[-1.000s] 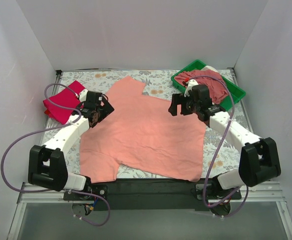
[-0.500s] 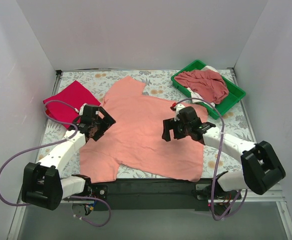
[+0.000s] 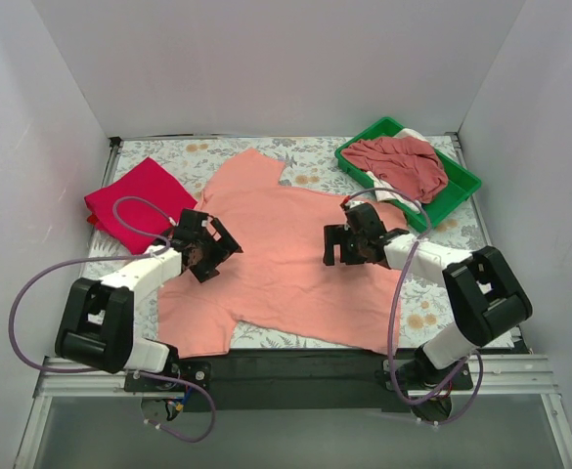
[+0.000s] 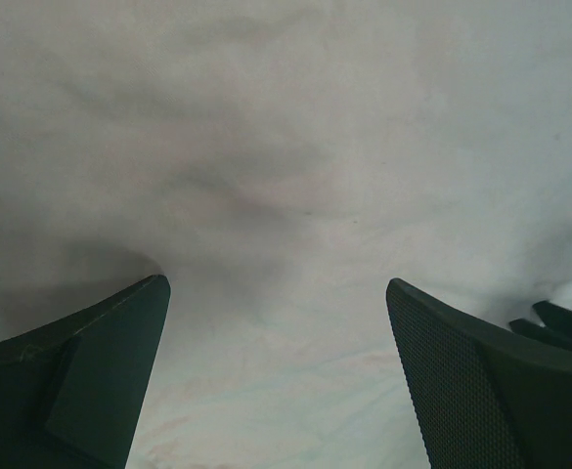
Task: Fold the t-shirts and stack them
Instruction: Flatten the tshirt out
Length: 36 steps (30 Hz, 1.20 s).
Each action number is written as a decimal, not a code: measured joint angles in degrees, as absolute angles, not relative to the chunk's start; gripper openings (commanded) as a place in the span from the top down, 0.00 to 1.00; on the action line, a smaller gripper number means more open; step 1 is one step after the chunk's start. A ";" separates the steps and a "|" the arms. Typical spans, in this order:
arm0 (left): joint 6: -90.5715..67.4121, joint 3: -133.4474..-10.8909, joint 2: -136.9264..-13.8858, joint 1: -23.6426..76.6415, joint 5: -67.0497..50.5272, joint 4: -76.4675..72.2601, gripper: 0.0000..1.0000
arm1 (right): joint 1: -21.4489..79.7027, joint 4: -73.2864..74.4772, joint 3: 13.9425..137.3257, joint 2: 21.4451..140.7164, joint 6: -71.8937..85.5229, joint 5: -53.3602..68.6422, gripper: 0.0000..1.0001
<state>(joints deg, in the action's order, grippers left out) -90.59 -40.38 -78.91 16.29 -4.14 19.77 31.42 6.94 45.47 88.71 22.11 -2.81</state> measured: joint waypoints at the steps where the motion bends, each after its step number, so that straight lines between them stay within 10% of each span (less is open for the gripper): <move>1: -90.45 -40.38 -80.16 16.60 -4.34 19.33 0.07 | 30.28 6.68 46.02 89.38 22.11 -2.85 0.02; 24: -88.27 -64.49 -106.37 21.52 -10.07 12.58 0.07 | 15.81 7.44 67.70 108.31 13.47 -3.05 0.02; 36: -87.35 -59.92 -95.81 27.05 -1.76 19.92 0.07 | 17.61 11.44 61.76 93.76 11.79 -0.47 0.02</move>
